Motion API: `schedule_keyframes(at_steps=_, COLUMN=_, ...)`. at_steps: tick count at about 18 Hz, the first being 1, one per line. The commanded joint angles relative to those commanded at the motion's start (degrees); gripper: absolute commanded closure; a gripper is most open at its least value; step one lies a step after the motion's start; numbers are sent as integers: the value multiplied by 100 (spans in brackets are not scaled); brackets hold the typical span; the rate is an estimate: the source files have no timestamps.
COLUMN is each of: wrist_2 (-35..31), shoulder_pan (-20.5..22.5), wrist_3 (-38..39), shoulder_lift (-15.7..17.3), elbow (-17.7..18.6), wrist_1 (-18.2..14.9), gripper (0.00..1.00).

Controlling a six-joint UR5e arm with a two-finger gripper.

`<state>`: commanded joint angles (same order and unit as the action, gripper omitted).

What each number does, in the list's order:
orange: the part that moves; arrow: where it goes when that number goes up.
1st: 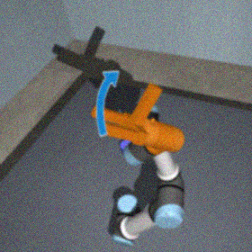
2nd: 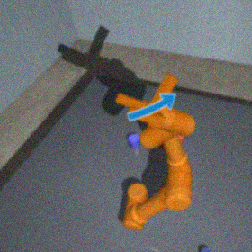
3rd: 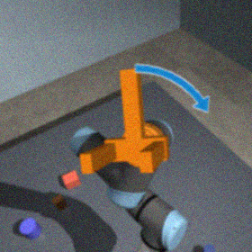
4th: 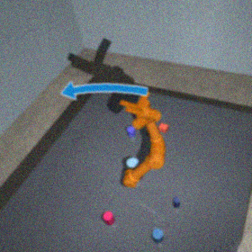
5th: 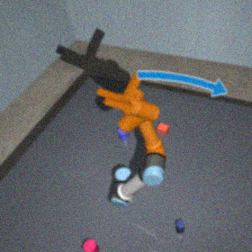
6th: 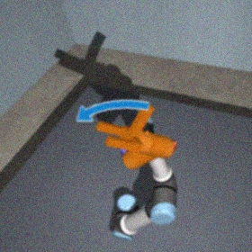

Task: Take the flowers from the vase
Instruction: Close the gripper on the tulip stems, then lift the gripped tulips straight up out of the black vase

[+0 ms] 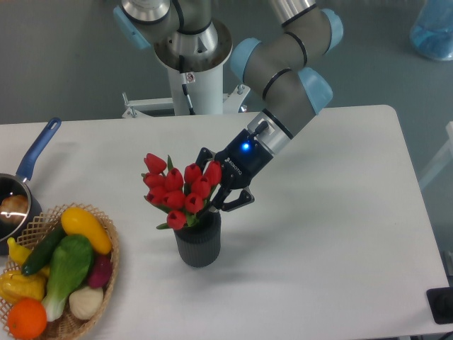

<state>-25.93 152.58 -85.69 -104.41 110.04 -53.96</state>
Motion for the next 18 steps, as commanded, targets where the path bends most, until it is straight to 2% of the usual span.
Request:
schedule_keyframes(at_steps=6, wrist_2=17, shoulder_pan=44, wrist_3=18, shoulder_lift=18, elbow=9, wrist_1=0, gripper=57)
schedule_keyframes(at_steps=15, wrist_2=387, shoulder_pan=53, wrist_3=97, shoulder_lift=158, elbow=9, wrist_1=0, gripper=57)
schedule_keyframes(at_steps=18, wrist_2=387, shoulder_pan=53, wrist_3=176, shoulder_lift=211, elbow=9, wrist_1=0, gripper=61)
